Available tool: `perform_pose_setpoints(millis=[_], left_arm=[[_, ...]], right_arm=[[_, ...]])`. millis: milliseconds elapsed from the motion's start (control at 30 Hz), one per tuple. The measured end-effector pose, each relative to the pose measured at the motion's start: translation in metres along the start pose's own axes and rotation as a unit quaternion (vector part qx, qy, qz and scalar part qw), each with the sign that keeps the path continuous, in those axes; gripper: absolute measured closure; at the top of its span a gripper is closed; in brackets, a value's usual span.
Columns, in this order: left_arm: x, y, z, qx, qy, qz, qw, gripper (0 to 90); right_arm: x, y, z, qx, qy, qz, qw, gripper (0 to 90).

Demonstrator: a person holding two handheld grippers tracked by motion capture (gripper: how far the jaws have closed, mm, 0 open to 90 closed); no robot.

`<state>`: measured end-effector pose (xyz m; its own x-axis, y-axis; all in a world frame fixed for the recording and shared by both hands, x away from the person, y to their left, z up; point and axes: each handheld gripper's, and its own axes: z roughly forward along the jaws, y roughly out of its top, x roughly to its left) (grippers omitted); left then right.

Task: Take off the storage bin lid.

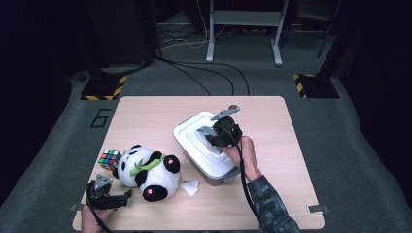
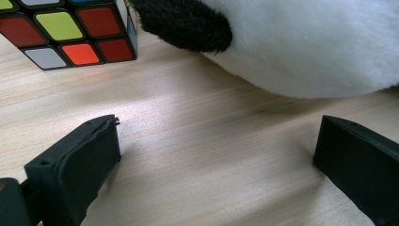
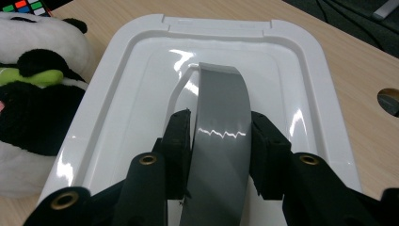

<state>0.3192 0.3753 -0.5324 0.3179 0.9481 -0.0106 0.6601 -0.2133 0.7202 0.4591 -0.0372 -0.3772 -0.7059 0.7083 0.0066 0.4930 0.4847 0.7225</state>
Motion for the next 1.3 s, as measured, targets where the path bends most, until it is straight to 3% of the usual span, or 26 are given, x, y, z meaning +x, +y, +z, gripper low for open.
perform_pose_setpoints(millis=[167, 467, 833, 1300], left_arm=[[0.0, 0.0, 0.0, 0.0, 0.0, 0.0, 1.0, 0.6], [0.0, 0.0, 0.0, 0.0, 0.0, 0.0, 1.0, 0.6], [0.0, 0.0, 0.0, -0.001, 0.0, 0.0, 1.0, 0.6], [0.0, 0.0, 0.0, -0.002, 0.0, -0.001, 1.0, 0.6]], right_arm=[[0.0, 0.0, -0.002, -0.004, 0.0, 0.011, 0.9999, 64.6], [0.003, 0.005, -0.012, -0.016, -0.005, 0.004, 0.9998, 66.0], [0.004, 0.011, -0.032, -0.035, -0.012, -0.011, 0.9993, 66.1], [0.0, 0.015, -0.058, -0.06, -0.021, -0.006, 0.9979, 66.2]])
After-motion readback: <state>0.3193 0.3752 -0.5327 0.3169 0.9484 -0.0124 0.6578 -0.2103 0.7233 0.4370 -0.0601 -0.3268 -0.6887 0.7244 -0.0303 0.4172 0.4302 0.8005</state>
